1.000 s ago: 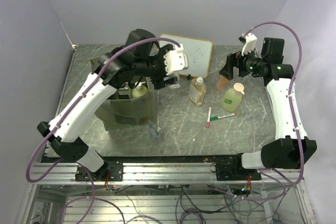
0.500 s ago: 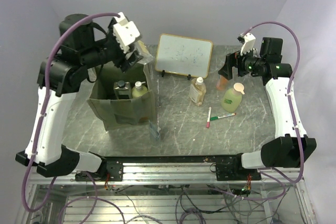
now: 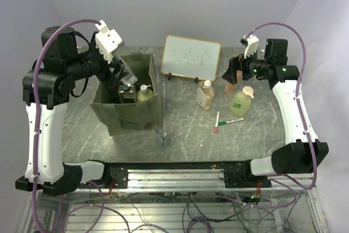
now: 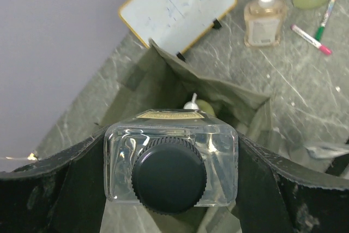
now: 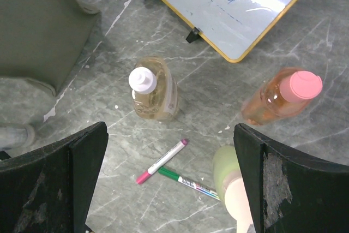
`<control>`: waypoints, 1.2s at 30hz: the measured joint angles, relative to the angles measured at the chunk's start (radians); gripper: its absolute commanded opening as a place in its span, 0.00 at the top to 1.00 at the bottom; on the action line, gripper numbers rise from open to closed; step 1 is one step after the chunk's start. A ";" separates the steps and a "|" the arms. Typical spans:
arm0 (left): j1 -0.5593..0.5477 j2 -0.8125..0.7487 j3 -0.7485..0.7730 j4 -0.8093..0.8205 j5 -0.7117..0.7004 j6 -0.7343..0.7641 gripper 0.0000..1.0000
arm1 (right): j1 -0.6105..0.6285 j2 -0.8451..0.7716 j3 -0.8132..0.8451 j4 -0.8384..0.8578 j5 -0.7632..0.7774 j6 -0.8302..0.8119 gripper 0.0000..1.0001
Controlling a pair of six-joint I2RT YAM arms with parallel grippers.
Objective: Place the personal care products into the canvas bag
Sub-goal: Place the care product in the canvas bag.
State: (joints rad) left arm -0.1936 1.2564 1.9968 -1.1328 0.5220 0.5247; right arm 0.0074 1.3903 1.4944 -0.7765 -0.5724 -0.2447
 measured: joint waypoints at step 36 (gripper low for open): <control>0.008 0.113 -0.434 -0.061 0.000 0.207 0.93 | 0.100 0.008 -0.036 0.016 0.023 -0.021 0.01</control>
State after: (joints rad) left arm -0.1856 1.3697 1.5631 -1.1942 0.5224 0.7315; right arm 0.1070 1.3979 1.4582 -0.7601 -0.5495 -0.2661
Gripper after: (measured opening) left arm 0.839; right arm 0.991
